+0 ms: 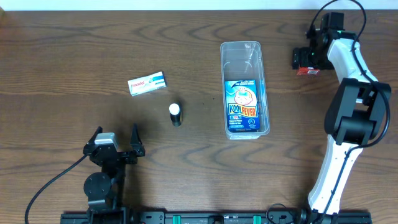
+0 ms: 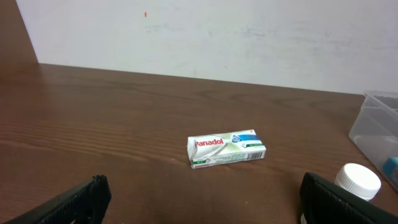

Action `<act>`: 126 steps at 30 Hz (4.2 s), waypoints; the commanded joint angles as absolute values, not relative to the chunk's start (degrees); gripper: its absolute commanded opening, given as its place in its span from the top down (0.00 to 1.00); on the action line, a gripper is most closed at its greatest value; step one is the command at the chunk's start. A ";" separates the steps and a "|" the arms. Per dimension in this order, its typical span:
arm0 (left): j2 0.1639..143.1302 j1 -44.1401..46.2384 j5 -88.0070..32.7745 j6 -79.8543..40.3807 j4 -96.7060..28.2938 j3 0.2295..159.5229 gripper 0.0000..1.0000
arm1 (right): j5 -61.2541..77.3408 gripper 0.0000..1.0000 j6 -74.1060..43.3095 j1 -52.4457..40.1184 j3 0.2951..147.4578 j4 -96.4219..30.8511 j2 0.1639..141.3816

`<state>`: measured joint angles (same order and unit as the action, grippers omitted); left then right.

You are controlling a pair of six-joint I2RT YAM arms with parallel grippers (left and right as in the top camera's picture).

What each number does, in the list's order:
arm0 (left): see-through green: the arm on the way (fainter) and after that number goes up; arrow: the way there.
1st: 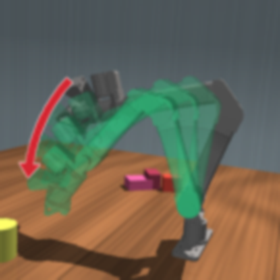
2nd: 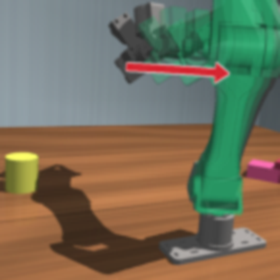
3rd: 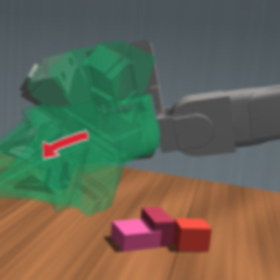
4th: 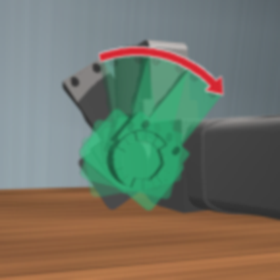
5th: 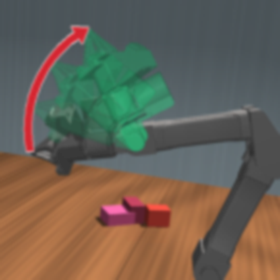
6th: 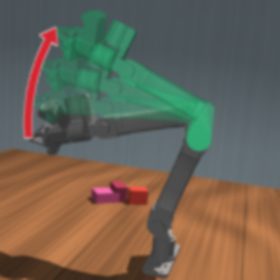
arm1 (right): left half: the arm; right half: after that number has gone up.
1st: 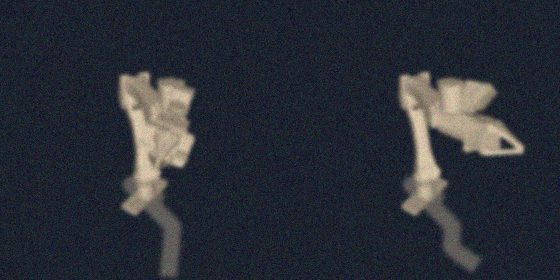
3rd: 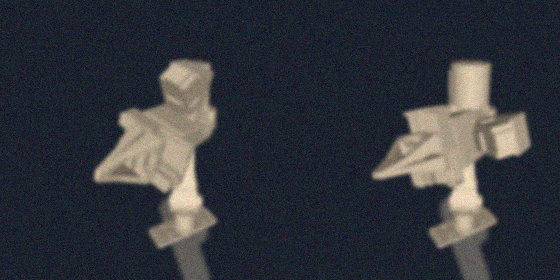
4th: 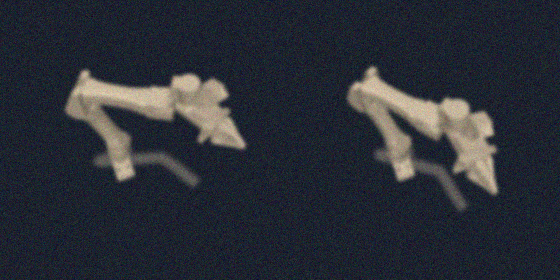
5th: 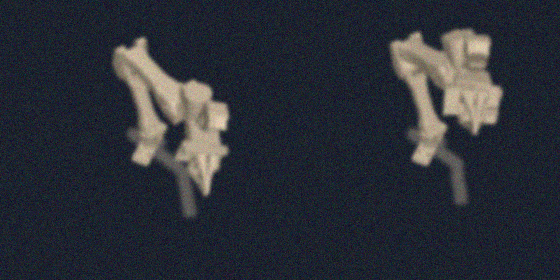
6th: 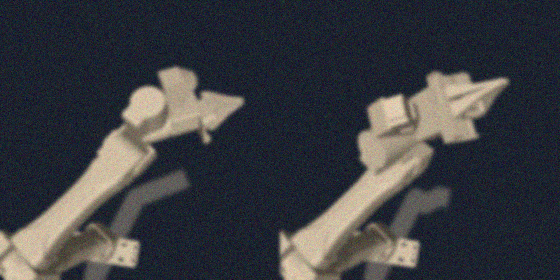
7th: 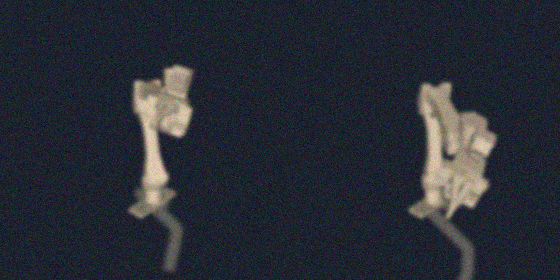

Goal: Pack container
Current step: 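Lift the red box and carry it over the container, then lower the red box onto the blue box and release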

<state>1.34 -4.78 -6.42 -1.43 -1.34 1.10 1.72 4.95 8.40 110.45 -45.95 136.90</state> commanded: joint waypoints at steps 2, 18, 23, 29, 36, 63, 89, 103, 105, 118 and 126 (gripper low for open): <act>1.37 -4.91 -6.87 -0.89 -3.40 0.23 0.02 | 1.52 0.06 4.08 8.19 110.02 -45.89 139.04; 1.37 -4.91 -6.87 -0.89 -3.40 0.23 0.02 | 1.52 0.33 4.08 8.19 115.90 -51.27 138.98; 1.37 -4.91 -6.87 -0.89 -3.40 0.23 0.02 | 1.52 0.39 4.10 8.19 120.49 -56.45 138.96; 1.37 -4.91 -6.87 -0.89 -3.40 0.23 0.02 | 3.18 0.34 4.10 8.16 126.23 -65.36 138.37; 1.37 -4.91 -6.87 -0.89 -3.40 0.23 0.02 | 9.89 0.33 4.01 7.77 128.53 -76.31 131.17; 1.37 -4.91 -6.87 -0.89 -3.40 0.23 0.02 | -1.91 0.36 -18.96 -20.60 120.29 -89.43 109.71; 1.37 -4.91 -6.87 -0.89 -3.40 0.23 0.02 | -4.47 0.30 -28.14 -27.22 84.60 -59.33 109.73; 1.37 -4.91 -6.87 -0.89 -3.40 0.23 0.02 | -4.49 0.28 -24.99 -26.81 79.81 -54.92 109.19; 1.37 -4.91 -6.87 -0.89 -3.40 0.23 0.02 | -4.49 0.28 -24.45 -26.68 80.40 -54.96 108.64; 1.37 -4.91 -6.87 -0.89 -3.40 0.23 0.02 | -4.49 0.21 -18.96 -23.73 90.87 -60.53 99.59; 1.37 -4.91 -6.87 -0.89 -3.40 0.23 0.02 | -4.19 0.06 -4.25 -7.38 93.86 -58.22 93.97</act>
